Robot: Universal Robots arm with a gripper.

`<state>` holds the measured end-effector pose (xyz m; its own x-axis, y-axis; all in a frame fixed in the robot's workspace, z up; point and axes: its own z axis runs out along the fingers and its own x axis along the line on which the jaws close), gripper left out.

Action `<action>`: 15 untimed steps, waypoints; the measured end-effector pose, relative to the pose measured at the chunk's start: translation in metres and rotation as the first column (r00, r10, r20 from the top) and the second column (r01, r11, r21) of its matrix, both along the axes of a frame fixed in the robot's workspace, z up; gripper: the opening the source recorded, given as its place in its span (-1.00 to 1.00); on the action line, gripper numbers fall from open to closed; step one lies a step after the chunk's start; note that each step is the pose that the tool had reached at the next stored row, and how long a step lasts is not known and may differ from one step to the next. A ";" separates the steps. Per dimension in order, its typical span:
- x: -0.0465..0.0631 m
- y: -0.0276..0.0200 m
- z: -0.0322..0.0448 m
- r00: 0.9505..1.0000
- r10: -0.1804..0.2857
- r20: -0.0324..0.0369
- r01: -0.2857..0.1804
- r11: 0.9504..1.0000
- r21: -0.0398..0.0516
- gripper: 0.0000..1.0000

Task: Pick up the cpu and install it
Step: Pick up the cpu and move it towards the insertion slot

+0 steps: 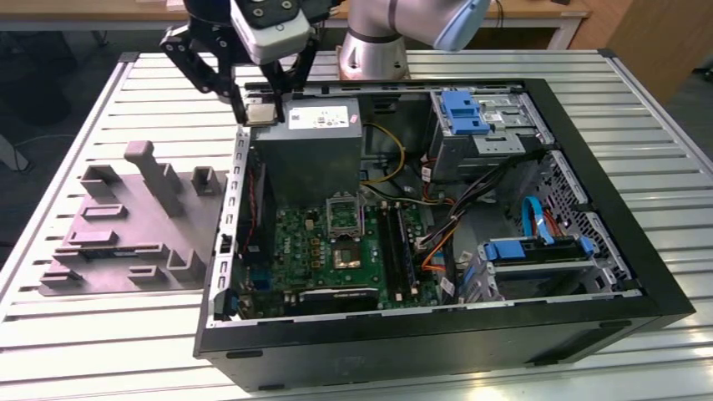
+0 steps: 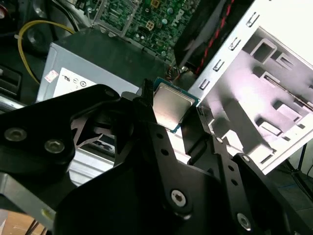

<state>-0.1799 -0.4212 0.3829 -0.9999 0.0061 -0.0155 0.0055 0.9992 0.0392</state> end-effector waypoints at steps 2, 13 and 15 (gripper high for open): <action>0.005 0.0000 0.0000 1.000 0.000 0.000 0.000 1.000 0.000 -0.06; 0.022 0.0000 0.0000 1.000 0.000 0.000 0.000 1.000 0.000 -0.06; 0.022 0.0000 0.0000 1.000 0.000 0.000 0.000 1.000 0.000 -0.06</action>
